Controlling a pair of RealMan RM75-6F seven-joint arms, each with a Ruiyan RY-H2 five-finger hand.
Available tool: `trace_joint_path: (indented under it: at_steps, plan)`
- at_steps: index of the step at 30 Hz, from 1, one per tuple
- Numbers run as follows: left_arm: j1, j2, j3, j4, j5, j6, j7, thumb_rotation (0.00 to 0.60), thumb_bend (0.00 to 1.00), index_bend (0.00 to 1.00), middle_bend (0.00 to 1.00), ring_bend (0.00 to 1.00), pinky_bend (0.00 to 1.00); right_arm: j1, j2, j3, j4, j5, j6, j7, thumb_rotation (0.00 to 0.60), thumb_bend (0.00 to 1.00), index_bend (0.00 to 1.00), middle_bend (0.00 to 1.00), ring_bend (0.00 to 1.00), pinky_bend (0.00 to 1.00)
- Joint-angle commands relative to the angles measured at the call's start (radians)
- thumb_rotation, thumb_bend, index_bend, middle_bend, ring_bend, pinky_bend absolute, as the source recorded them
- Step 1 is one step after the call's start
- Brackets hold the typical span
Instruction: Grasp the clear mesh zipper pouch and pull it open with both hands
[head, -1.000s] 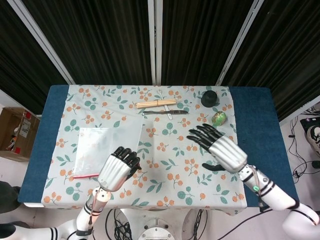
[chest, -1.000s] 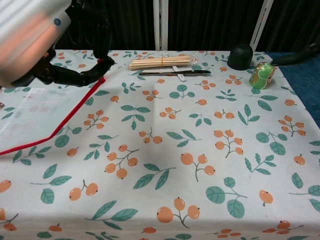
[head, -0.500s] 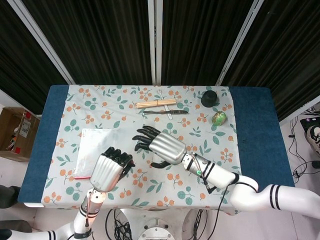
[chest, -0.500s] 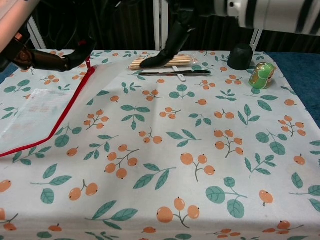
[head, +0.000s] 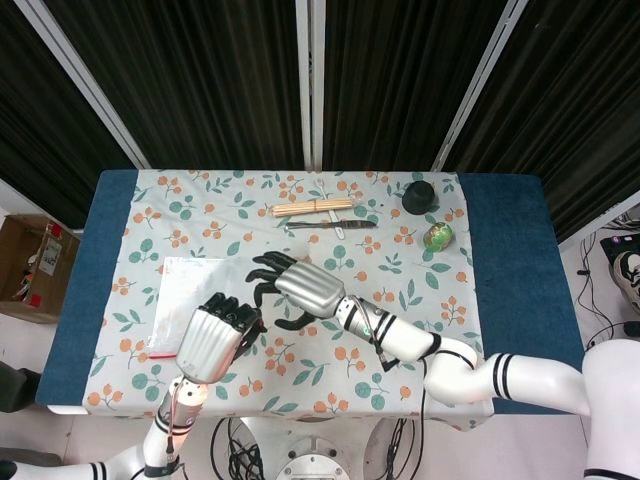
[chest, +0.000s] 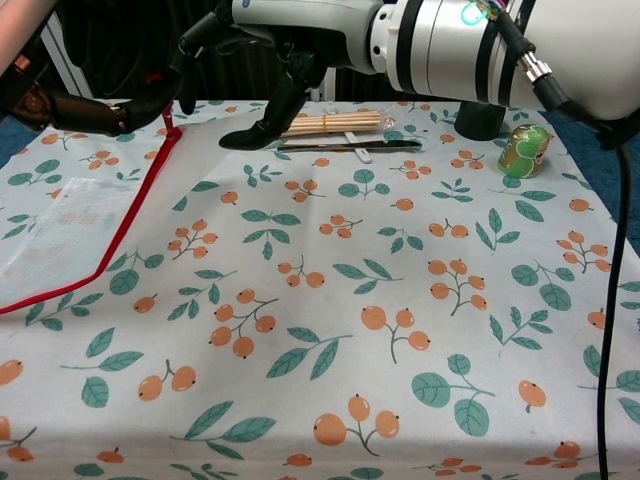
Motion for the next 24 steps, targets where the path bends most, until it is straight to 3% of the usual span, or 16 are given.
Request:
trace_joint_path:
  at_steps: [1, 13, 21, 24]
  plan:
    - [0.0, 0.0, -0.004, -0.004, -0.001, -0.006, 0.002, 0.6, 0.4, 0.76, 0.77, 0.67, 0.65, 0.022, -0.023, -0.011, 0.034, -0.017, 0.005, 0.044, 0.6, 0.22, 0.45, 0.19, 0.0, 0.0]
    - [0.004, -0.007, -0.016, -0.006, -0.006, -0.015, 0.002, 0.6, 0.4, 0.76, 0.76, 0.67, 0.65, 0.07, -0.069, -0.022, 0.097, -0.011, 0.003, 0.104, 0.6, 0.3, 0.53, 0.22, 0.0, 0.0]
    - [0.014, -0.005, -0.025, -0.003, -0.014, -0.004, -0.014, 0.6, 0.4, 0.76, 0.76, 0.67, 0.65, 0.086, -0.099, -0.01, 0.125, 0.026, 0.016, 0.1, 0.6, 0.46, 0.75, 0.32, 0.05, 0.02]
    - [0.025, -0.005, -0.026, 0.001, -0.026, 0.006, -0.029, 0.6, 0.4, 0.76, 0.76, 0.67, 0.65, 0.085, -0.094, 0.002, 0.12, 0.041, 0.026, 0.102, 0.6, 0.47, 0.81, 0.35, 0.07, 0.02]
